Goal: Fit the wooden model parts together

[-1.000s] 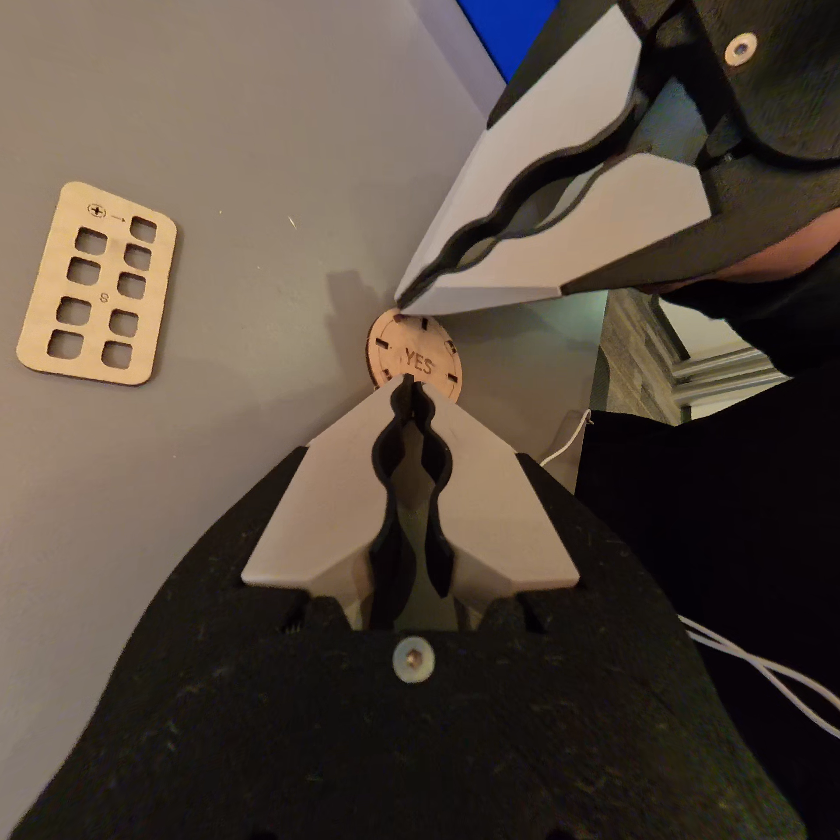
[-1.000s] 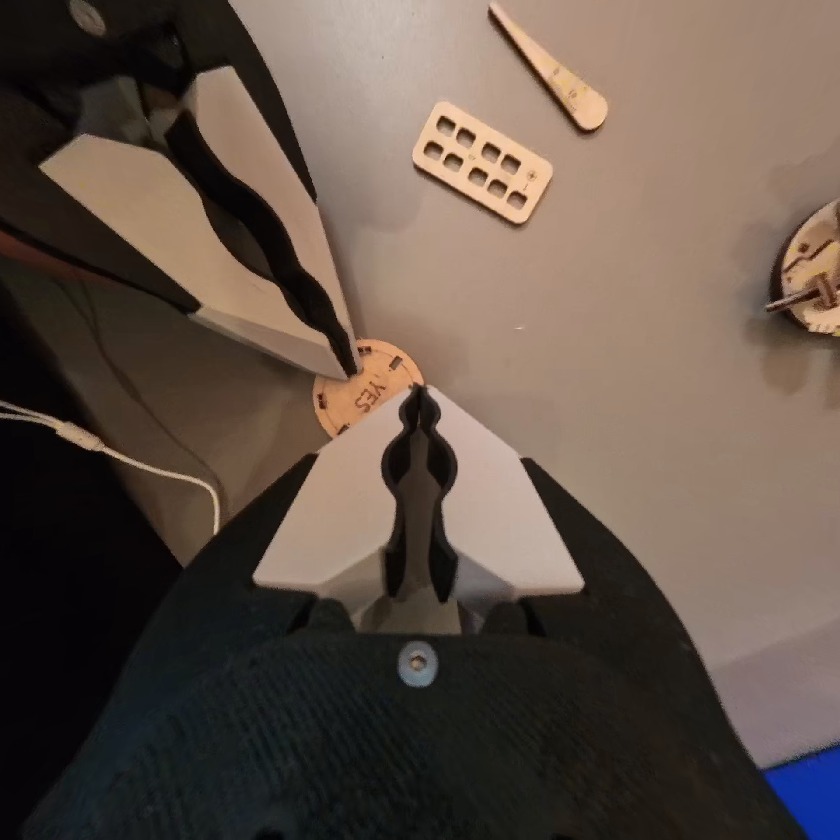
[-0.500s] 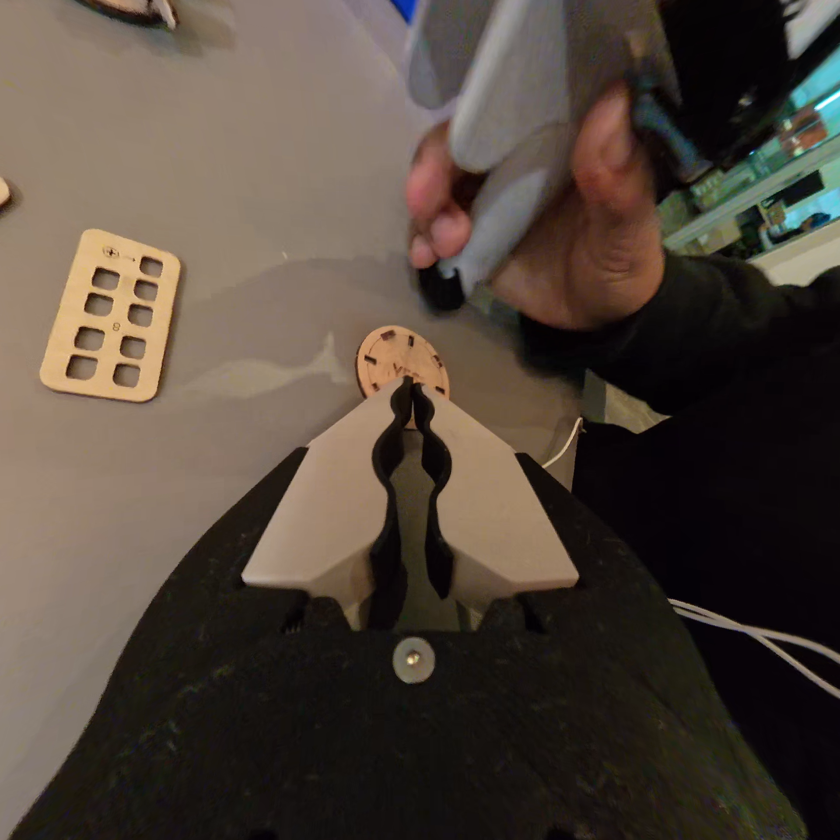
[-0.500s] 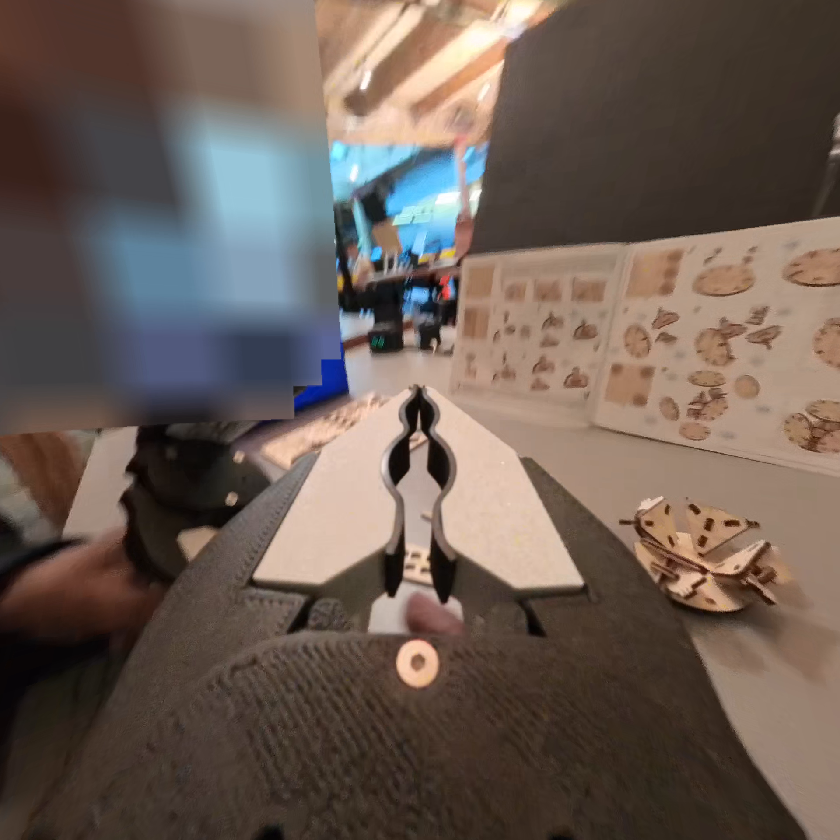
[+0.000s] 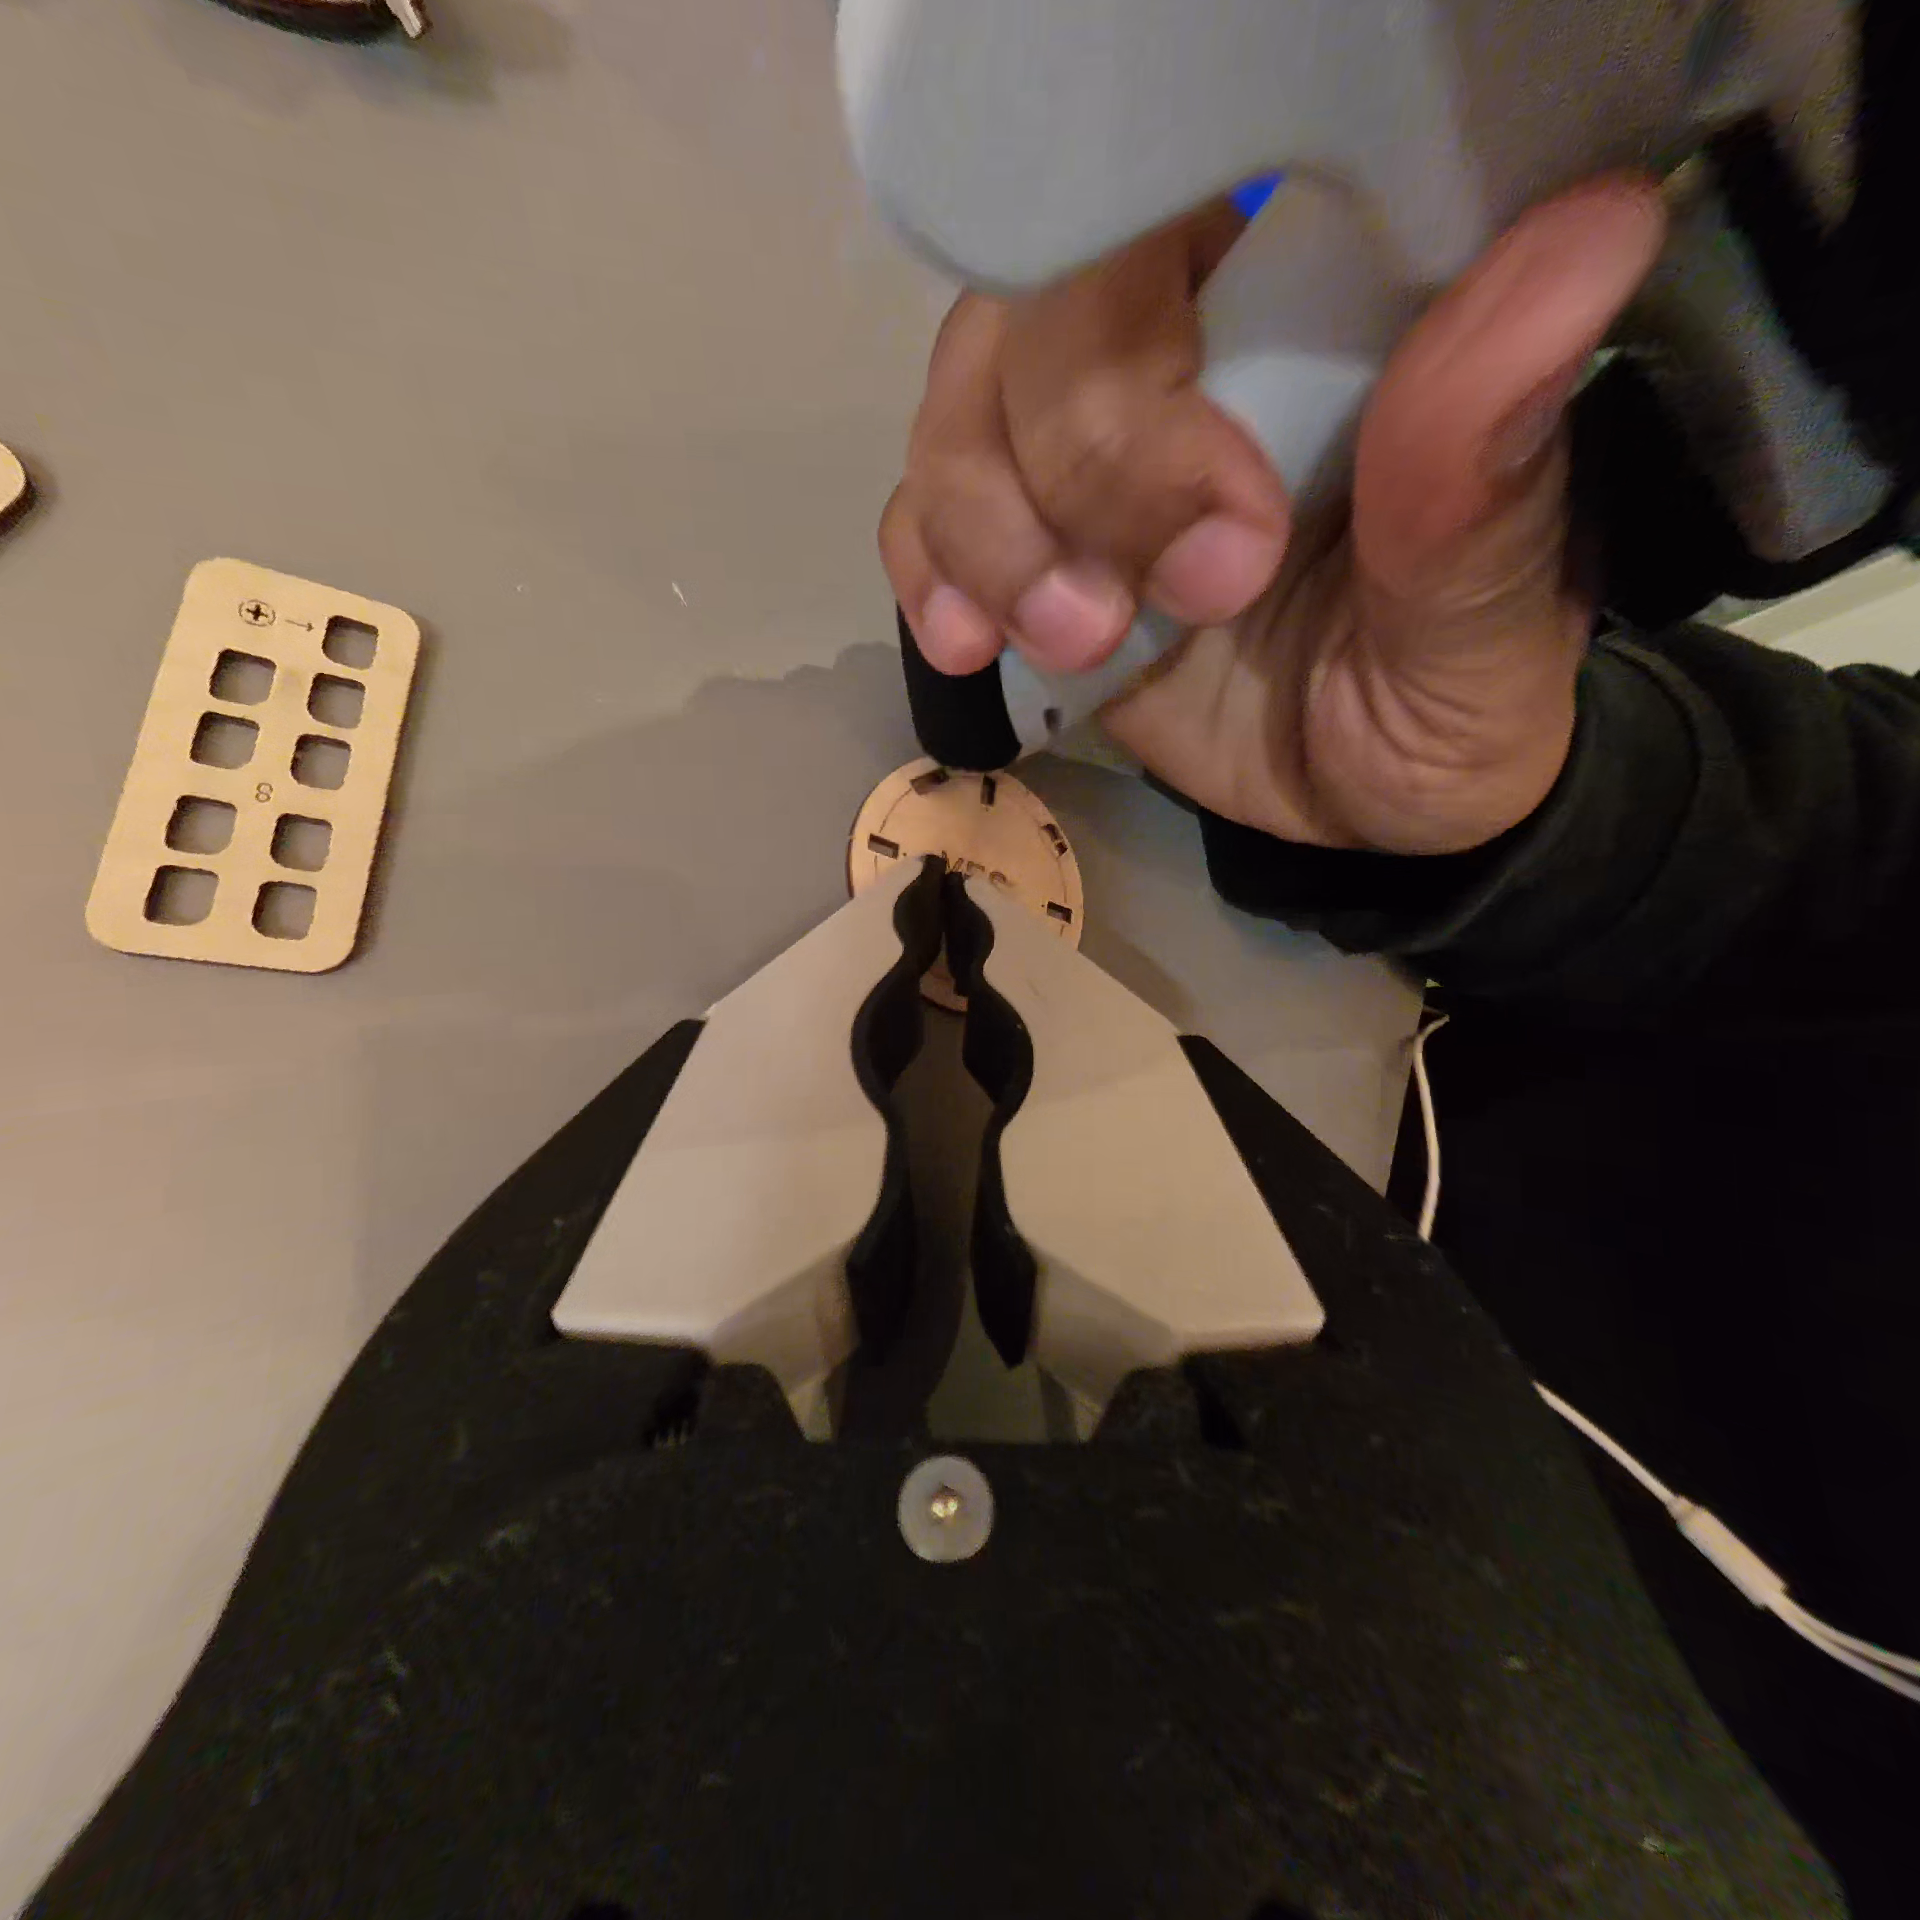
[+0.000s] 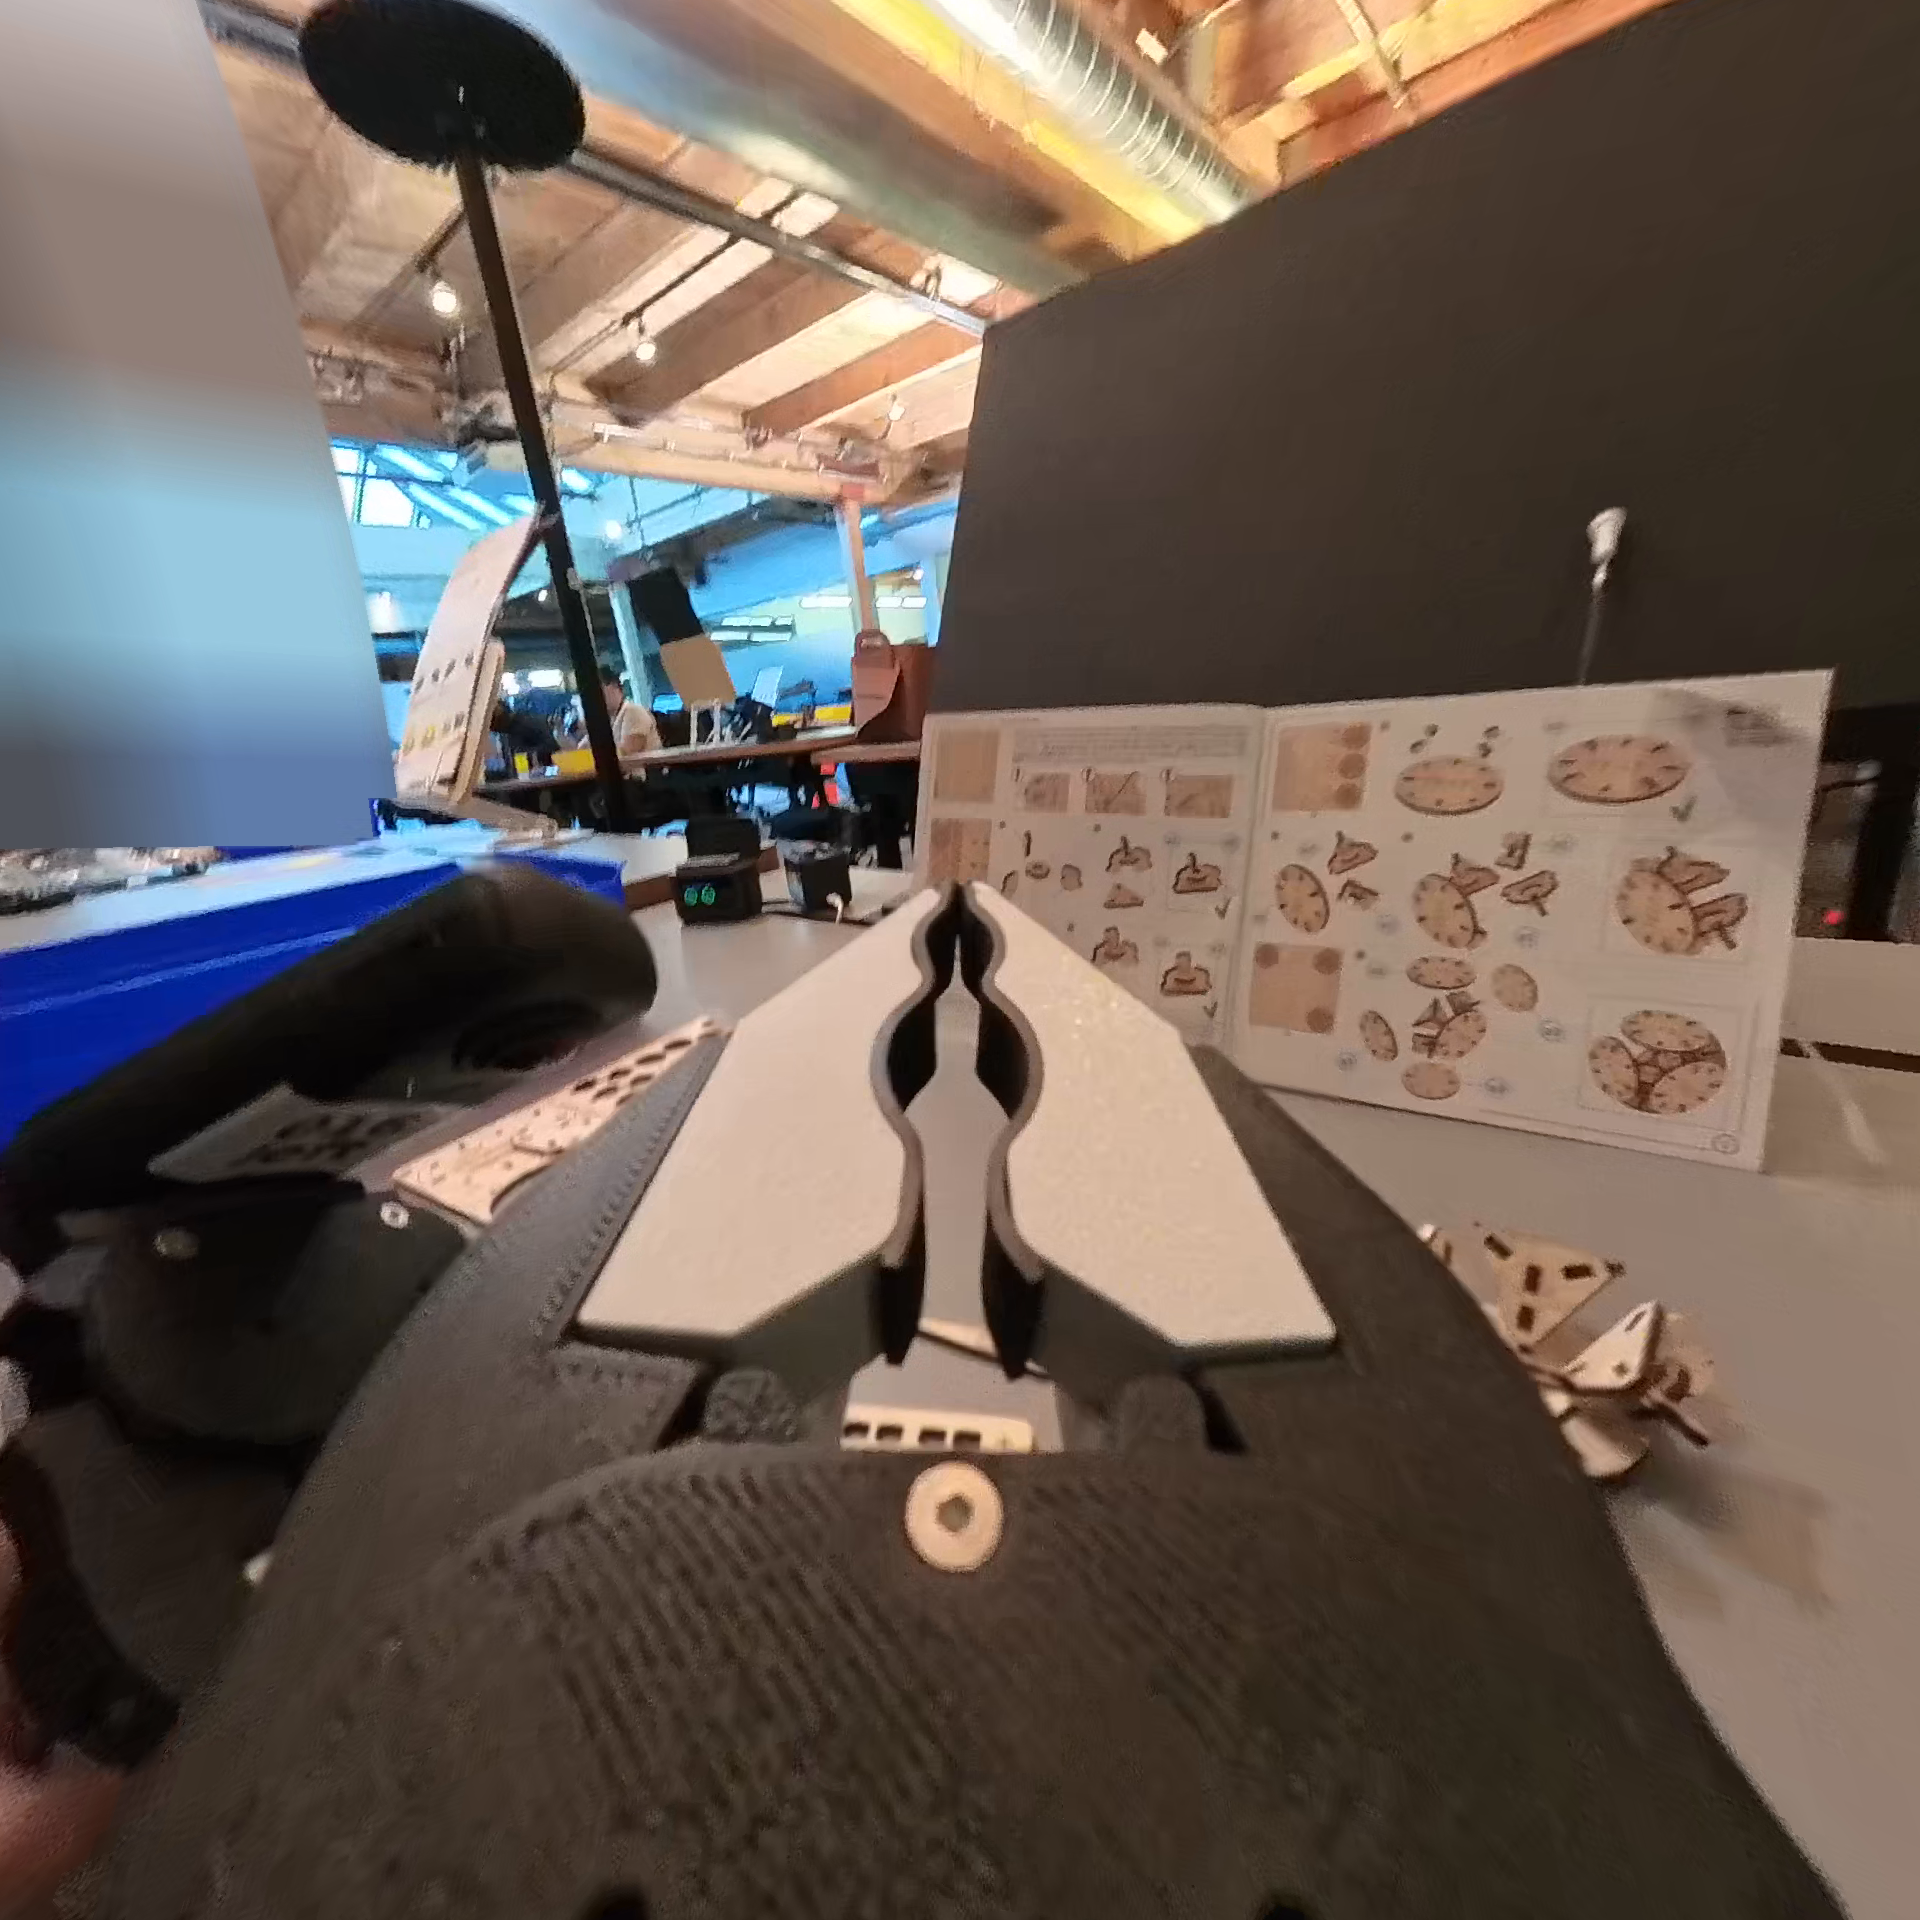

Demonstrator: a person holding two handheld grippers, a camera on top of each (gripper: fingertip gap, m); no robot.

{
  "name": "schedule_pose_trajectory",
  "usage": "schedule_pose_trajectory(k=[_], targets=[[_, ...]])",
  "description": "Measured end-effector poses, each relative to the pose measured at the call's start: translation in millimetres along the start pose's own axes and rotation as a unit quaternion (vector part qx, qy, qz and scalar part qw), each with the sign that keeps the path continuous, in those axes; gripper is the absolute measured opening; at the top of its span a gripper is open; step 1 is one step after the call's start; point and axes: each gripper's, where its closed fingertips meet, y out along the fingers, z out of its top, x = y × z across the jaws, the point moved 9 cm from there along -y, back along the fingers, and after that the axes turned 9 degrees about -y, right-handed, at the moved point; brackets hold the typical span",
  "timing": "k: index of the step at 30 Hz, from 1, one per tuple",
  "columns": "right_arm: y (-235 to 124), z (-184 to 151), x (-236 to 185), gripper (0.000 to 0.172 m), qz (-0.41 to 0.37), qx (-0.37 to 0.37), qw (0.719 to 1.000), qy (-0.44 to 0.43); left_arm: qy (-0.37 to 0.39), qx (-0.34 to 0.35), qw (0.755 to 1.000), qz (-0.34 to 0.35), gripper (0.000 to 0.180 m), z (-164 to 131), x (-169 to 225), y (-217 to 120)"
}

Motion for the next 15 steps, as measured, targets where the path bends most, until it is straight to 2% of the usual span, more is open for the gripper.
schedule_pose_trajectory(k=[3,6,11,15], targets=[[-0.3,4.7,-2.7,0.000,-0.010,0.018,1.000,-0.007,0.005,0.001,1.000,0.005,0.000,-0.3,0.9,0.1],[7.1,-9.5,-6.0,0.000,-0.017,-0.026,0.999,-0.038,0.004,0.000,1.000,0.004,0.000,-0.3,0.7,0.2],[3.2,19.6,-4.8,0.000,-0.020,0.024,0.999,-0.027,-0.001,-0.001,1.000,0.000,0.000,-0.2,0.0,0.1],[7.8,-10.7,-14.3,0.000,0.001,-0.036,0.999,-0.038,-0.003,-0.001,1.000,-0.002,0.000,-0.1,-0.3,0.1]])
